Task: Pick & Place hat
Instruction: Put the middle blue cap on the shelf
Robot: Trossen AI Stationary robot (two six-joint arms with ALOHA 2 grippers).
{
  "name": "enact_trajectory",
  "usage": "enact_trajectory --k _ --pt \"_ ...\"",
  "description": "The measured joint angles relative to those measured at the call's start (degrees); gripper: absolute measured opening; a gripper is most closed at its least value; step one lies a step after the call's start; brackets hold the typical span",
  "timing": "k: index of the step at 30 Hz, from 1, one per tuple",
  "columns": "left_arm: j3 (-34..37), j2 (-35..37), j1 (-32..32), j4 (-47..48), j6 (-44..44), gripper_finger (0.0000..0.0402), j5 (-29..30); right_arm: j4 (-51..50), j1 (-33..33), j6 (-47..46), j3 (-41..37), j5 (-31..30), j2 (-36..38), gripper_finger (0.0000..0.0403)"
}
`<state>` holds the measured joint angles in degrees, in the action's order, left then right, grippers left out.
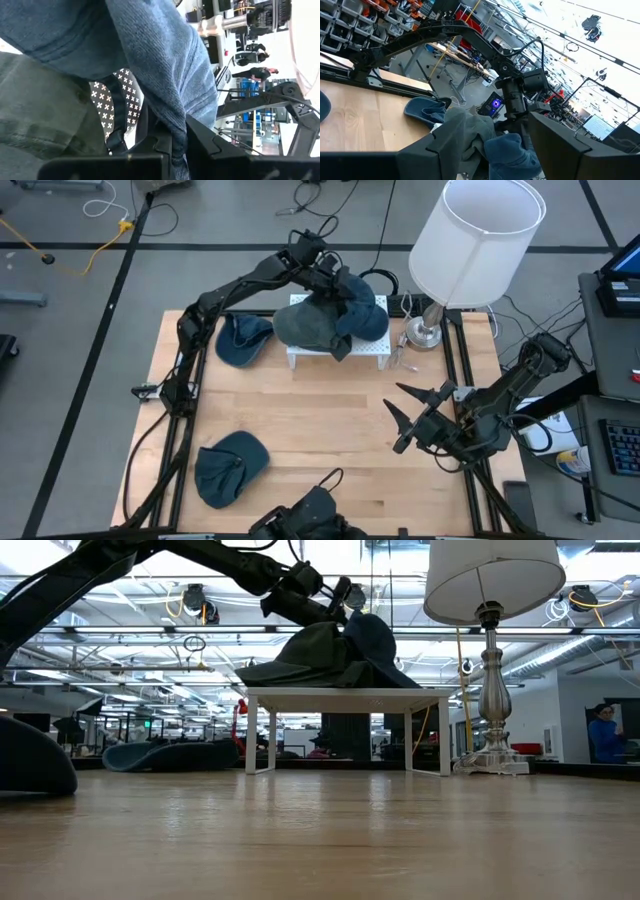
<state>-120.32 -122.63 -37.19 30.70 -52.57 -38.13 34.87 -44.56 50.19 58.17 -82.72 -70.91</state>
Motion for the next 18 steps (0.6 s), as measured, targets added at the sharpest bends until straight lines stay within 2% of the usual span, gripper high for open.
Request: enact_trajectory --k 8,14,18 --pt "0.01 -0.01 0.01 -3.06 -0.46 0.0065 -0.45 0.00 0.00 0.00 0.00 0.00 0.00 0.0208" --pt "0.01 0.00 -1.19 -4.88 -3.30 0.0102 -3.89 0.00 0.00 0.00 0.00 0.00 0.00 0.0208" --pt "0.10 0.56 -1.54 -2.51 -5.82 0.0115 -2.24 0.02 -0.02 0.00 0.00 0.02 0.00 0.0208"
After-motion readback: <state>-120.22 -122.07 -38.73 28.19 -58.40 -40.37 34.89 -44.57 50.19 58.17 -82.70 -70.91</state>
